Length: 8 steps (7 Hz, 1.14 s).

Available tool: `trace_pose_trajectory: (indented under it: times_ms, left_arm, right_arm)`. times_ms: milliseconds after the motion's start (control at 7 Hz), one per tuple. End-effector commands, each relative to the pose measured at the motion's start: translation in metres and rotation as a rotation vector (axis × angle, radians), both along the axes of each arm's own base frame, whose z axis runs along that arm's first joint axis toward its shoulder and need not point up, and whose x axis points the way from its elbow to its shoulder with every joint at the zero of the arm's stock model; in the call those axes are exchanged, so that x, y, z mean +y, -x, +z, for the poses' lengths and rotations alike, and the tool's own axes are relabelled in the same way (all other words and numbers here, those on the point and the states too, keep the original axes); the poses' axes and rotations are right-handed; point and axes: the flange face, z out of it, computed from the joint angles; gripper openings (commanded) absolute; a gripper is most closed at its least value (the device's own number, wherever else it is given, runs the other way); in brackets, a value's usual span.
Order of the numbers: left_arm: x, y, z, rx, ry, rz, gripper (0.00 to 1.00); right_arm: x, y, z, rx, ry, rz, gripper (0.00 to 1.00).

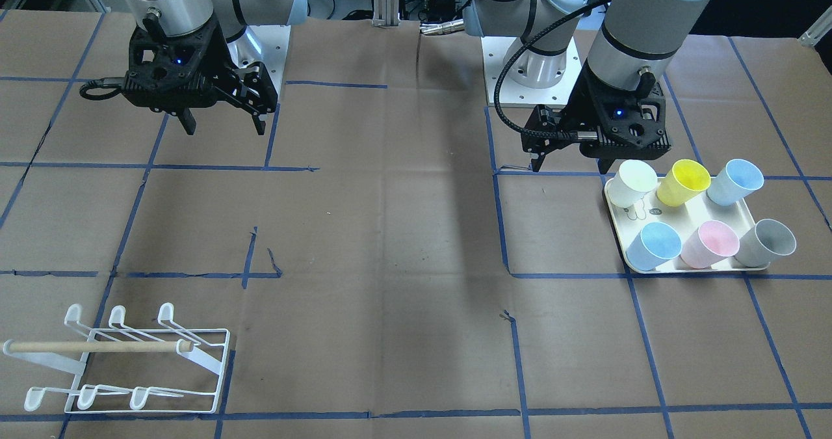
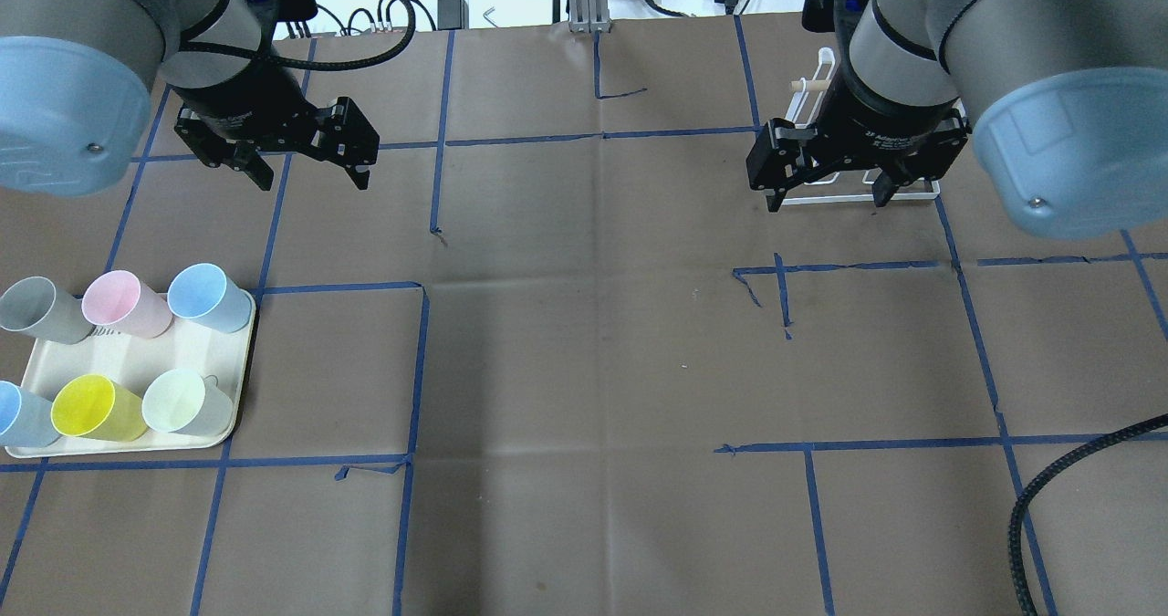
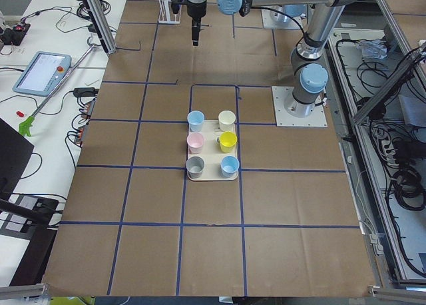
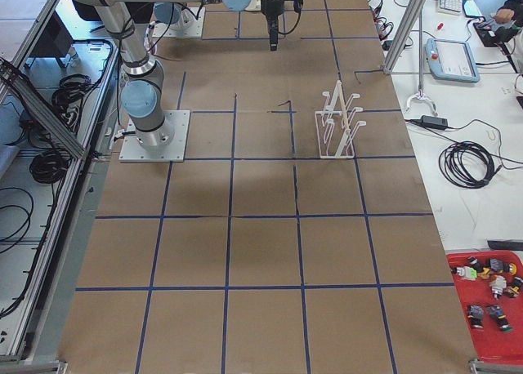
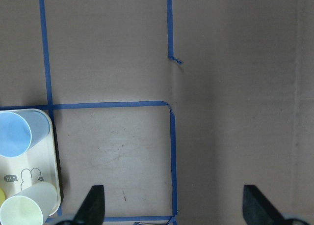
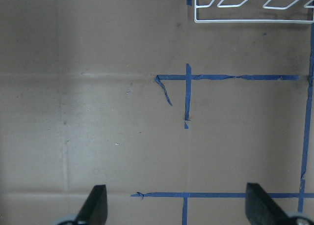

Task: Transfer IKEA cup to right arm and place on rack

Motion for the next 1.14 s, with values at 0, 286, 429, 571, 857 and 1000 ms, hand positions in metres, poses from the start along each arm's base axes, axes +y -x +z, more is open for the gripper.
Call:
trace_pose_trajectory:
  times_ms: [0, 286, 429, 571, 857, 1000]
  left_arm:
    - [0.001, 0.000, 0.001, 0.000, 0.002, -0.001, 1.00]
    - [0.003, 0.000, 0.001, 0.001, 0.002, -0.003, 1.00]
    - [0.003, 0.000, 0.001, 0.003, 0.002, -0.005, 1.00]
    - [0.002, -0.003, 0.001, 0.002, 0.001, -0.008, 1.00]
    - [-0.005, -0.033, -0.003, -0.001, -0.010, -0.008, 1.00]
    - [-0.008, -0.073, -0.013, 0.000, -0.026, -0.017, 1.00]
  right_arm:
    - [0.000, 0.000, 0.000, -0.001, 0.000, 0.000, 1.00]
    - [-0.001, 0.000, -0.001, 0.001, 0.000, 0.000, 1.00]
    - [0.000, 0.000, -0.001, 0.001, -0.001, 0.000, 1.00]
    - [0.000, 0.000, -0.001, 0.001, -0.003, 0.000, 1.00]
    - [0.001, 0.000, -0.003, 0.001, -0.004, 0.000, 1.00]
    - [0.001, 0.000, -0.003, 0.000, -0.005, 0.000, 1.00]
